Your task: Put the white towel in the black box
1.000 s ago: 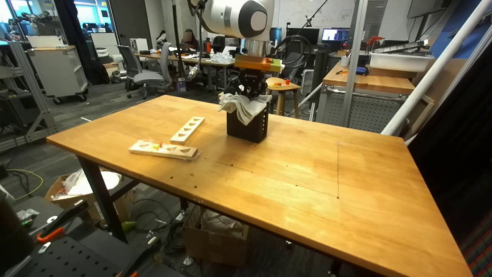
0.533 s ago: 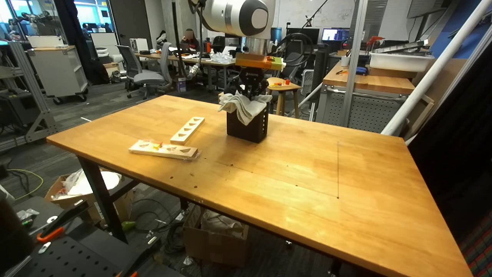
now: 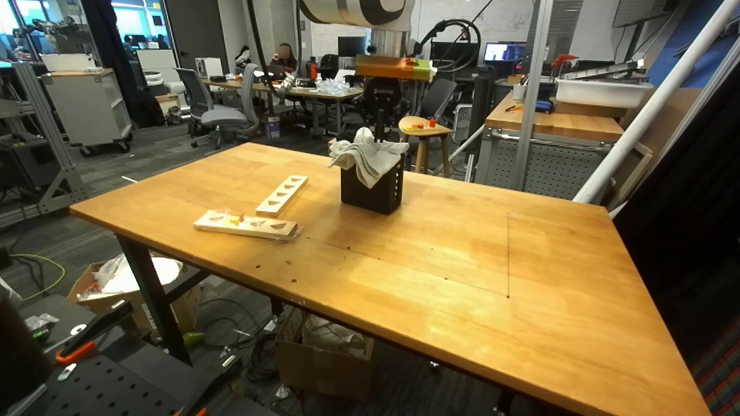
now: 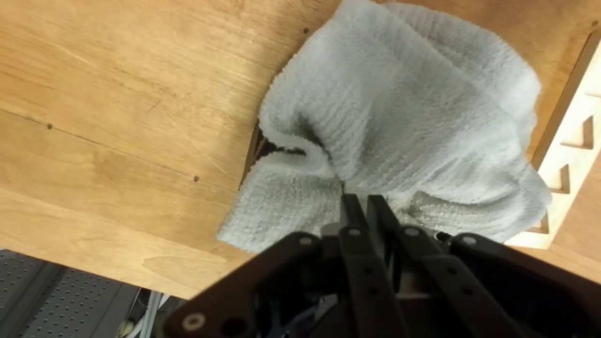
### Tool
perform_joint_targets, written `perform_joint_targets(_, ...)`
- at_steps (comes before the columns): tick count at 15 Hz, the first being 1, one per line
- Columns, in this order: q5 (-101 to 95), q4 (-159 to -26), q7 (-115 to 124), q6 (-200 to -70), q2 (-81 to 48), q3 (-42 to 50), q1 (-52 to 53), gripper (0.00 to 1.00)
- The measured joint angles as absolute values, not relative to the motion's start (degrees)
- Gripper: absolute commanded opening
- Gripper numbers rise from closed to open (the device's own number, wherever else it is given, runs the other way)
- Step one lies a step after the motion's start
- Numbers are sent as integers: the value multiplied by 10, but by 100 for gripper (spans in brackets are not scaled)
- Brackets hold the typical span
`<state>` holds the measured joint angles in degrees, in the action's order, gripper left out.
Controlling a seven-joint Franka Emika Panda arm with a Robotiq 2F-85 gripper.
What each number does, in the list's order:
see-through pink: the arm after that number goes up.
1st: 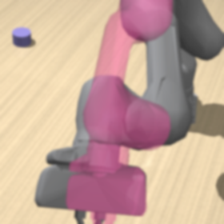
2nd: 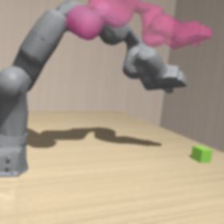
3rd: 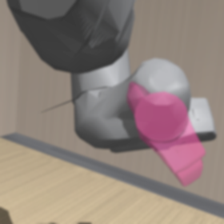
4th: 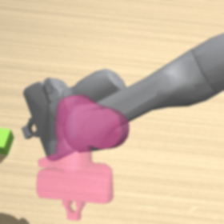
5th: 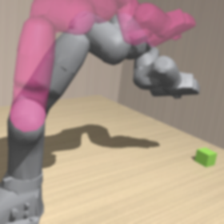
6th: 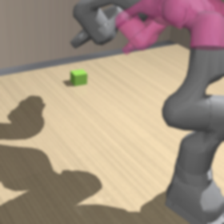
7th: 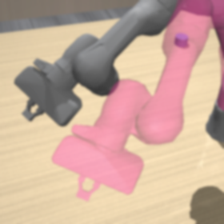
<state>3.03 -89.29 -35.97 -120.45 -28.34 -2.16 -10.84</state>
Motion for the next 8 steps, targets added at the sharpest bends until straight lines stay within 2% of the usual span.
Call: perform_joint_targets(8, -42, -899, -136, -1148, -246, -4, -44, 12)
